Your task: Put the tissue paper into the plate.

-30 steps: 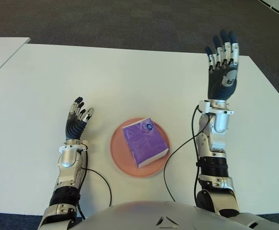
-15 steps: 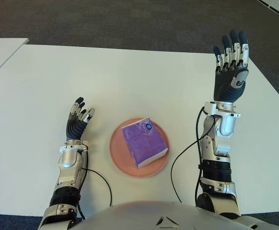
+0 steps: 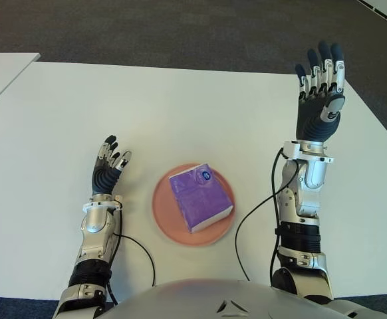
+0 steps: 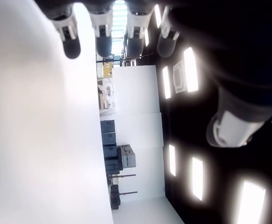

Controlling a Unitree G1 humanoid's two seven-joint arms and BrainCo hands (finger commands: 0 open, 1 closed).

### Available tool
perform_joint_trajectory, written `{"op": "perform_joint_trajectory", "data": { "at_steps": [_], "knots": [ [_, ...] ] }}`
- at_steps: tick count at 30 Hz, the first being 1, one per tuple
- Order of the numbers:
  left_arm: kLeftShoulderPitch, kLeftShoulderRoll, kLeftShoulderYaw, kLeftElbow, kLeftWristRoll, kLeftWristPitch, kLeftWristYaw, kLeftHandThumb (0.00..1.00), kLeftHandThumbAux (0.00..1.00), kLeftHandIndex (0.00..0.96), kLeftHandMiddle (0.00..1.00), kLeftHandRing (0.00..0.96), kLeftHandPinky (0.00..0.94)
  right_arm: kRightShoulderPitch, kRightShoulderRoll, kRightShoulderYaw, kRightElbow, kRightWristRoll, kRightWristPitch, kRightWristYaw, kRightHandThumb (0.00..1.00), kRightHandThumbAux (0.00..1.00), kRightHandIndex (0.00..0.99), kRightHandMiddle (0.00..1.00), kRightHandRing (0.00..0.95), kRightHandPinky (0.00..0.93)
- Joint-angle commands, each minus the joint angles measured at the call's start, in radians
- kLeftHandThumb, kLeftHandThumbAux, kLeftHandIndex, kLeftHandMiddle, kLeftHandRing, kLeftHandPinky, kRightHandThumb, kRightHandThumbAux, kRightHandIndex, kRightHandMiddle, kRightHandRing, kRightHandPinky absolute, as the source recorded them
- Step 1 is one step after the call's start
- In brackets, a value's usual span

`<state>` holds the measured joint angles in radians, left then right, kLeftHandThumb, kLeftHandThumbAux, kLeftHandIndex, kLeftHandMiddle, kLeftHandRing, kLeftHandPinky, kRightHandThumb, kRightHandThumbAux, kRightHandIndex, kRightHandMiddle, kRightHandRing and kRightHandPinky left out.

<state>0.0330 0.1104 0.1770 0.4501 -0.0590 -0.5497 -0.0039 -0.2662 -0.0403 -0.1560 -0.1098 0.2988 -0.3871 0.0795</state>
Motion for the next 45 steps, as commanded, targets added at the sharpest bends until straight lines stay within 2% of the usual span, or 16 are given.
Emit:
{"op": "perform_joint_trajectory", "data": {
  "at_steps": [1,45],
  "knots": [
    [0.035,-0.005,-0.005,0.030,0.007,0.034,-0.002,0.000,0.567,0.000,0.000,0.000,0.000,0.017,0.005,-0.003,0.000,0.001,0.021,0.002,0.000,0.388,0.000,0.000,0.000,0.000],
    [0.020,0.003,-0.003,0.053,0.001,0.029,-0.009,0.000,0.564,0.000,0.000,0.000,0.000,0.005,0.008,-0.003,0.013,-0.003,0.020,0.001,0.000,0.388,0.000,0.000,0.000,0.000]
  ]
}}
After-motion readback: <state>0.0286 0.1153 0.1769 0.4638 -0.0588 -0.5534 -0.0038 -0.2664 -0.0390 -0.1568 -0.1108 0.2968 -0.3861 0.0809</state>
